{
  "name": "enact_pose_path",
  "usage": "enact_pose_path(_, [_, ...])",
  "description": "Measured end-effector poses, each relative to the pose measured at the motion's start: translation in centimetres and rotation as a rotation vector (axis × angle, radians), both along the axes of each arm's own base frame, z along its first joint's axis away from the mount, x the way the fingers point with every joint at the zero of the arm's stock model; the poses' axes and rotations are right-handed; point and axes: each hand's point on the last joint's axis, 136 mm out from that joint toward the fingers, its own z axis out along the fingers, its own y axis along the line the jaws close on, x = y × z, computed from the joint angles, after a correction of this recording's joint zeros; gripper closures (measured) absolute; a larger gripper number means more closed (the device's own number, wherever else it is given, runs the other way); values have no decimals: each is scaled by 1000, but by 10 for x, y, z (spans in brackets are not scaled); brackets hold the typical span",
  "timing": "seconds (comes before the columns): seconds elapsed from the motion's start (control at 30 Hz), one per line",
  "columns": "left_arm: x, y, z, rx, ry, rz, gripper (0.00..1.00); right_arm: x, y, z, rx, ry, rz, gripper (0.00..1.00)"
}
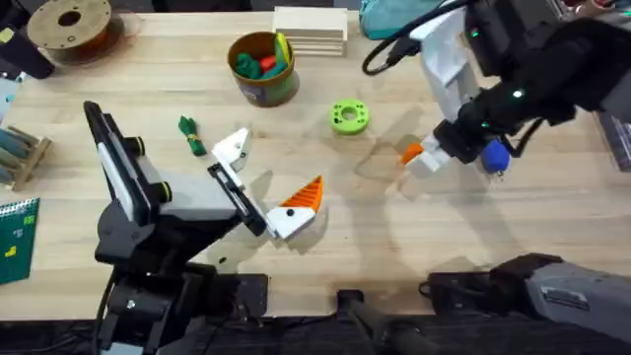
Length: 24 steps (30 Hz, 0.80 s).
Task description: Pick up the gripper from the table and insert it into the empty holder that is missing its gripper. Then pick up a screw, insert it into the mounting hole, and use the screwdriver to tighten it. Finally, clean up the table by picking up the vegetable and placing it into the bucket.
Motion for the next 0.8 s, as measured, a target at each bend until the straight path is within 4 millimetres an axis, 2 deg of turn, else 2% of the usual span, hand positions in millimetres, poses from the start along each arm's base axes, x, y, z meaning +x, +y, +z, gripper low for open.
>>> enact_pose_path(0.17, [0,0,0,0,0,0,14,2,1,-14,-22,43,44,78])
enact_pose_path(0.23, [0,0,0,0,0,0,14,4,1,-19,-27,55,51,150])
enact_pose_path(0.37, [0,0,0,0,0,0,14,8,3,-27,-32,67,61,355])
enact_pose_path(0.53, [0,0,0,0,0,0,14,10,3,-27,-32,62,65,437])
enact_pose_path(0.6, [0,0,0,0,0,0,14,11,4,-27,-30,55,69,527])
enact_pose_path(0.63, [0,0,0,0,0,0,14,12,4,-27,-29,51,69,605])
enact_pose_path(0.7, [0,0,0,0,0,0,14,13,4,-26,-29,47,69,856])
enact_pose_path(0.73, [0,0,0,0,0,0,14,13,4,-26,-29,45,69,942])
enact_pose_path(0.8, [0,0,0,0,0,0,14,14,4,-26,-28,43,69,986])
